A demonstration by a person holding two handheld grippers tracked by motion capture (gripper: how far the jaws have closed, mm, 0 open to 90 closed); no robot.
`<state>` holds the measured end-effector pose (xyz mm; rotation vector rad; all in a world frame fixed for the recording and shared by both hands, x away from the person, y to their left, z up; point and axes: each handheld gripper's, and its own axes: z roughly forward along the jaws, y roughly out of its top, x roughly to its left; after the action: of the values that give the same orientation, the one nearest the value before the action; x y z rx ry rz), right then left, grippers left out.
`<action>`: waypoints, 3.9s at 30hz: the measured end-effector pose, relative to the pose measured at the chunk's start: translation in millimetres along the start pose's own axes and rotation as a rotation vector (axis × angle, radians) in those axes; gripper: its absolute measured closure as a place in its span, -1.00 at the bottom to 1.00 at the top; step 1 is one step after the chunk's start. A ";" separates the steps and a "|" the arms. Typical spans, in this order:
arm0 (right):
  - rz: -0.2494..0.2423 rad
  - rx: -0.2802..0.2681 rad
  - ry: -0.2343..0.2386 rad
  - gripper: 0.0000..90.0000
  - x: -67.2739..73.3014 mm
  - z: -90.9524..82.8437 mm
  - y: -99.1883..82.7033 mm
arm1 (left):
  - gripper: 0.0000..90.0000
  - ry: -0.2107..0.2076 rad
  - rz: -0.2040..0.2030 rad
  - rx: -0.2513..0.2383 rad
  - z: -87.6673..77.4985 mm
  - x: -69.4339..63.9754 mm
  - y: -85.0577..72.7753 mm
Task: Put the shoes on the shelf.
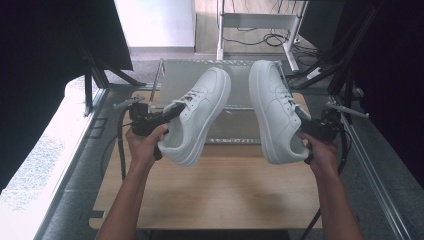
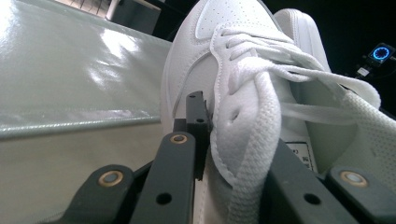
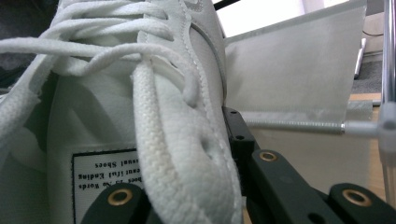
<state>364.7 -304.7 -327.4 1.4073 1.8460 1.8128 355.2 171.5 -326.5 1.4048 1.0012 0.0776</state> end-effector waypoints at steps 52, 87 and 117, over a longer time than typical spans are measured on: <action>0.045 0.049 -0.169 0.92 10.1 79.2 95.4 | 0.86 0.134 -0.030 -0.008 56.0 15.5 91.8; 0.015 0.184 -0.369 0.92 9.6 148.1 112.8 | 0.85 0.382 -0.035 0.040 112.2 31.0 107.0; -0.075 0.251 -0.456 0.19 21.8 209.6 106.3 | 0.16 0.383 -0.064 0.095 141.6 54.3 101.0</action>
<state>551.2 -170.1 -274.6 1.6392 1.8849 1.1281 525.9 117.4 -292.8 1.4744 1.3806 0.2622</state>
